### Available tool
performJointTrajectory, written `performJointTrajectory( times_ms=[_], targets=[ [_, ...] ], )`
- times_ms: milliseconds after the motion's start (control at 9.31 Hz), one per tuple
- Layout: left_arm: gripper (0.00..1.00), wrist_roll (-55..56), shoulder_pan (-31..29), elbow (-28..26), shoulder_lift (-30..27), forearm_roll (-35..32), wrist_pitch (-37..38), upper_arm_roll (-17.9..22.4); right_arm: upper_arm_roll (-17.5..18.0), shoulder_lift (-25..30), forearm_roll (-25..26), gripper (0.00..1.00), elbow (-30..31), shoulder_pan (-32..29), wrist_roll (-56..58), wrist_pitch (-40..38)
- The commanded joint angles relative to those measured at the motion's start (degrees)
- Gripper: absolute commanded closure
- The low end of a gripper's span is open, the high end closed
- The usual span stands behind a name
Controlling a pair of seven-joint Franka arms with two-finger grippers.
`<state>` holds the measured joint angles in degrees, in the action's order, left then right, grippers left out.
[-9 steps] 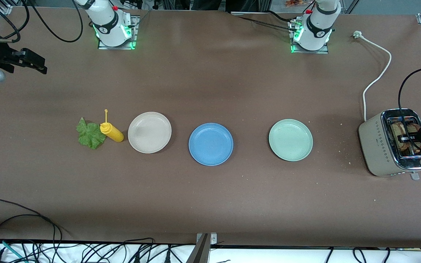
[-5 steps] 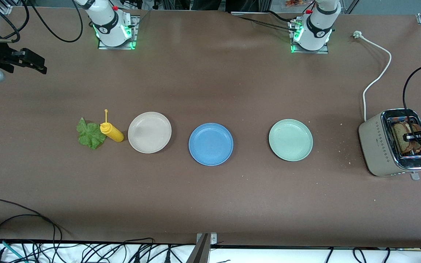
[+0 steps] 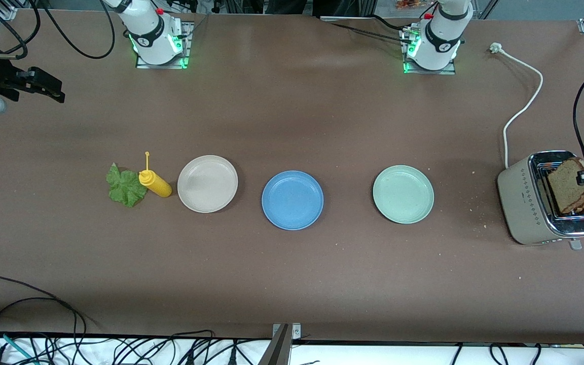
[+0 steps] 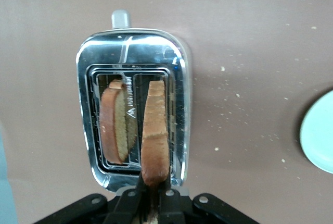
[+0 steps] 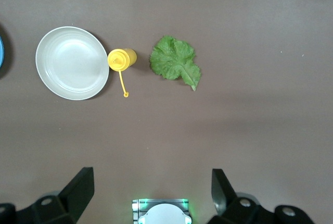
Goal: Make sandwich in blue plate with both arms
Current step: 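Lift the bread slice out of the toaster with the left gripper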
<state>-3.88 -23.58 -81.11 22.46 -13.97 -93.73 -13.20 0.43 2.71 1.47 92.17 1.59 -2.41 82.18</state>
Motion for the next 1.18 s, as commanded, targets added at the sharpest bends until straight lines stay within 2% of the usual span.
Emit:
performJointTrajectory(
  times_ms=[0, 215, 430, 645, 1074],
  targets=[
    [1.0, -0.52, 0.11, 0.07, -4.78, 3.83, 2.94, -1.74, 0.01, 0.19, 0.02, 0.0, -0.85, -0.1, -0.41, -1.15],
    [1.0, 0.88, 0.03, -0.01, -7.51, 12.26, 3.64, -1.39, 0.01, 0.19, 0.02, 0.0, -0.85, -0.1, -0.41, -1.15],
    [1.0, 5.09, 0.2, -0.62, -7.35, 21.31, 4.34, -1.91, 0.01, 0.19, 0.02, 0.0, -0.85, -0.1, -0.41, -1.15],
    [1.0, 9.39, 0.73, -1.77, -5.69, 30.18, 5.23, -3.57, -0.08, 0.01, 0.11, 0.0, -0.85, -0.18, 0.12, -1.15],
    [1.0, 14.51, 6.6, -4.49, -1.73, 46.45, 5.05, -4.11, -0.08, -0.08, 0.11, 0.0, -0.85, -0.27, 0.12, -1.15]
  ],
)
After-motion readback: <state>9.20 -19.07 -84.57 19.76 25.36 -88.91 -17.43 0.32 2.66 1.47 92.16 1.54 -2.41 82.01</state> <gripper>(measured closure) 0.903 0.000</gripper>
